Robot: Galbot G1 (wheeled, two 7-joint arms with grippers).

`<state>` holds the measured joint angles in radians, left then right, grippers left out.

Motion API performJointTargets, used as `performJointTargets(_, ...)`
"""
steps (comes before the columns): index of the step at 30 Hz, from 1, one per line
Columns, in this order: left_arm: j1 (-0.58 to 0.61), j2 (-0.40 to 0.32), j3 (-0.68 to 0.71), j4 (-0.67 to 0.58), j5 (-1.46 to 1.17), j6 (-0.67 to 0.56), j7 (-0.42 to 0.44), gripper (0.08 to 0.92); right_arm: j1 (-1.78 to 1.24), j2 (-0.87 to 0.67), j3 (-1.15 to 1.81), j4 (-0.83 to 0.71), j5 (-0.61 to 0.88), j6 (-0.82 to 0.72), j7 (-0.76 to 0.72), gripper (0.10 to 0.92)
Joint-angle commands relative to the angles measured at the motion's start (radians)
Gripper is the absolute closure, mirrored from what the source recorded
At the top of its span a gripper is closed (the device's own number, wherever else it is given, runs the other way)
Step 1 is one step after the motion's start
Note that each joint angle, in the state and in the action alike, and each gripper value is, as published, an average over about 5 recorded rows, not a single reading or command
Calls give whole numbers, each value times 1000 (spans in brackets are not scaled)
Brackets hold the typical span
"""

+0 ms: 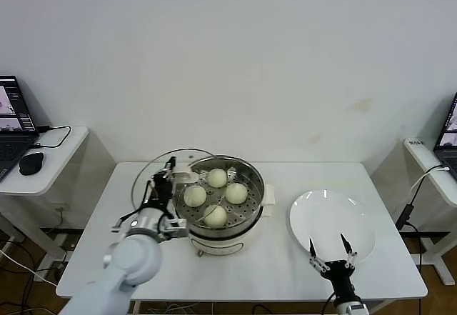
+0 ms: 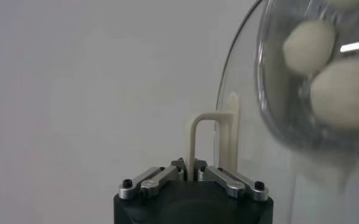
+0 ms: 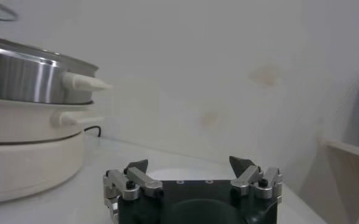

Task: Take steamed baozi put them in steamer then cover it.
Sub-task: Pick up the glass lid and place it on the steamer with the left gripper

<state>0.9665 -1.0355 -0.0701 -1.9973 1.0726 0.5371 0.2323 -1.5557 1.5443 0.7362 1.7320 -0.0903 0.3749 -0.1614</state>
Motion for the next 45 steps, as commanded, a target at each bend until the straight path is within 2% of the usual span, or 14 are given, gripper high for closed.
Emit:
performJointTargets(1,-129,-108,165,63,130,60,87,854,2,26,-5,-1,-39,5,4,203)
performJointTargets(18,-158,-203,200,190,186,45,83,854,6,15,-4,-11,-30,8,2,202)
performJointTargets(45,-135,-239,188,240,210,16,56,854,2,7,-18,-15,-30,13,-2,202)
